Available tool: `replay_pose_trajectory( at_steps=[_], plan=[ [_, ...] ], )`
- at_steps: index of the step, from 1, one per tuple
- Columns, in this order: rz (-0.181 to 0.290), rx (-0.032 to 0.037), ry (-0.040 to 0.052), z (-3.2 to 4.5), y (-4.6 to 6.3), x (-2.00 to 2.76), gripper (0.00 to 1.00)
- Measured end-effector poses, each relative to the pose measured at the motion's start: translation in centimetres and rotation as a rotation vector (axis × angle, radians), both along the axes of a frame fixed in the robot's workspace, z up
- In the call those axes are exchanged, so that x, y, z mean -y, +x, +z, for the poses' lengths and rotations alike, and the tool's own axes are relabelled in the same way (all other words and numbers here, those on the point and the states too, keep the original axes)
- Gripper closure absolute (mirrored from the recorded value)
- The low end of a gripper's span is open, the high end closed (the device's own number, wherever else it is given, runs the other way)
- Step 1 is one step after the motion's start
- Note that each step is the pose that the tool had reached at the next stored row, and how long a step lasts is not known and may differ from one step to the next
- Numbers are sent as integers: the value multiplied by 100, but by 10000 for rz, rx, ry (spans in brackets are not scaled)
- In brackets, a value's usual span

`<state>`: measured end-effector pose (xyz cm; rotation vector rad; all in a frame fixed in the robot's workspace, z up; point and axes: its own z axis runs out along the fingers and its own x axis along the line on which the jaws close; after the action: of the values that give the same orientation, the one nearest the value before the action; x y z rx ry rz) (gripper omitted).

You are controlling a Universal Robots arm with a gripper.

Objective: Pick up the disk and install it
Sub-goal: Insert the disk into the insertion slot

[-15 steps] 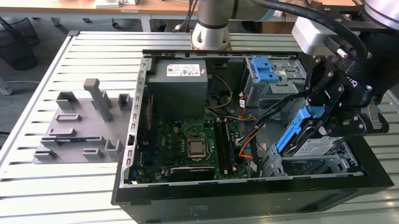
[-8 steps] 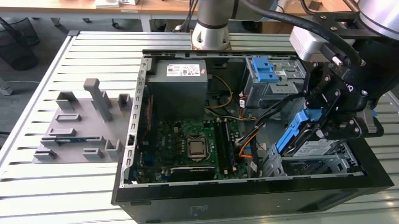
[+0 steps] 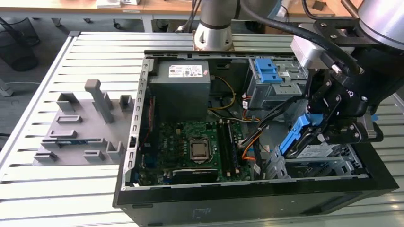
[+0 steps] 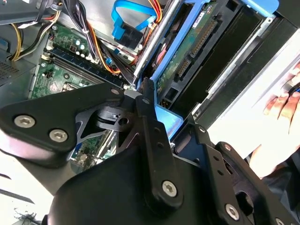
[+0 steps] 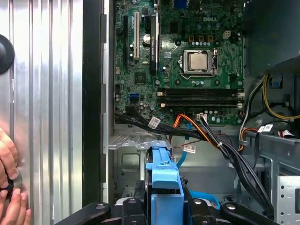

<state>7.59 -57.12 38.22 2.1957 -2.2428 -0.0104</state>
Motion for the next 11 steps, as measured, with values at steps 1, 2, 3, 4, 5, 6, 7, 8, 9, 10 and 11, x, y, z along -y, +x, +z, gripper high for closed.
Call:
replay_pose_trajectory(
  at_steps=[1, 2, 3, 4, 5, 6, 7, 8, 9, 10, 11],
  plan=[
    [0, -1, -1, -7, 0, 0, 64],
    [0, -2, 1, -15, 0, 0, 64],
    [0, -2, 1, -24, 0, 0, 64],
    [0, -2, 0, -33, 0, 0, 64],
    [0, -2, -1, -42, 0, 0, 64],
    [0, -2, -1, -52, 0, 0, 64],
    [0, -2, 0, -63, 0, 0, 64],
    [0, -2, -1, -74, 0, 0, 64],
    [0, -2, -2, -88, 1, 0, 64],
    [0, -2, -1, -103, 0, 0, 64],
    [0, -2, -1, -115, 1, 0, 64]
  ],
)
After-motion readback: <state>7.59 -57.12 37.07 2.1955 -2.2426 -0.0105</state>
